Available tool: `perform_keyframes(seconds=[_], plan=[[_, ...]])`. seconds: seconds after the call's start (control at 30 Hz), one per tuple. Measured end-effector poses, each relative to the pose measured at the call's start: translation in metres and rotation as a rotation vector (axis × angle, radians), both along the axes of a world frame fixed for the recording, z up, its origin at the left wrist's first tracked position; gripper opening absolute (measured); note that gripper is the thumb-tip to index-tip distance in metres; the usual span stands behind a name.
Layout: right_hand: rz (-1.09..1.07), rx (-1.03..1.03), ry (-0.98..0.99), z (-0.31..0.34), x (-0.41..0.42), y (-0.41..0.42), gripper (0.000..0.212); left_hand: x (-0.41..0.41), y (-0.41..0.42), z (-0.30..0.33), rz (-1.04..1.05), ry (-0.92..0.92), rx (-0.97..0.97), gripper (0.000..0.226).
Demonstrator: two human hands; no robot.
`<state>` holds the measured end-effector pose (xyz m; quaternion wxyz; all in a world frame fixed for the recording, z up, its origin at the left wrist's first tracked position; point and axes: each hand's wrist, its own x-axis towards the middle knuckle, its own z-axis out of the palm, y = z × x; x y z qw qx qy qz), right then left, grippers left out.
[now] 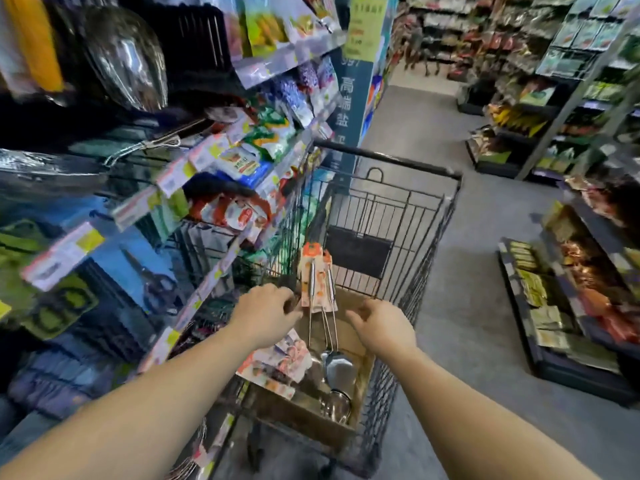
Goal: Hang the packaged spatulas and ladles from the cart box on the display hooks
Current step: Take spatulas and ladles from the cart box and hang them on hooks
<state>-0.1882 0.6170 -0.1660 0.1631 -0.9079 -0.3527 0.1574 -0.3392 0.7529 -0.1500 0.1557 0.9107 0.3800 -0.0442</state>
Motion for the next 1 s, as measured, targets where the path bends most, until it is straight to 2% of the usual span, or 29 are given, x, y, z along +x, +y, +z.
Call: perform_keyframes(seconds=[0.3,0.43,0.63,0.83,0.93,1.0], plan=[[0.122,-0.140,0.240,-0.091,0.108,0.052,0.032,0.078,0.025,-0.088,0.182,0.106,-0.148,0.049],[0.174,-0.204,0.247,-0.136,0.140,0.075,0.033,0.094,0.028,-0.130,0.290,0.095,-0.239,0.048],[0.197,-0.227,0.387,-0.217,0.132,0.111,0.032,0.106,0.040,-0.189,0.358,0.059,-0.246,0.046],[0.139,-0.242,0.544,-0.303,0.111,0.151,0.040,0.107,0.063,-0.239,0.343,0.025,-0.231,0.047],[0.131,-0.187,0.614,-0.332,0.100,0.171,0.043,0.102,0.068,-0.257,0.335,0.006,-0.216,0.045],[0.094,-0.138,0.645,-0.343,0.096,0.182,0.035,0.098,0.070,-0.264,0.307,0.002,-0.189,0.044]])
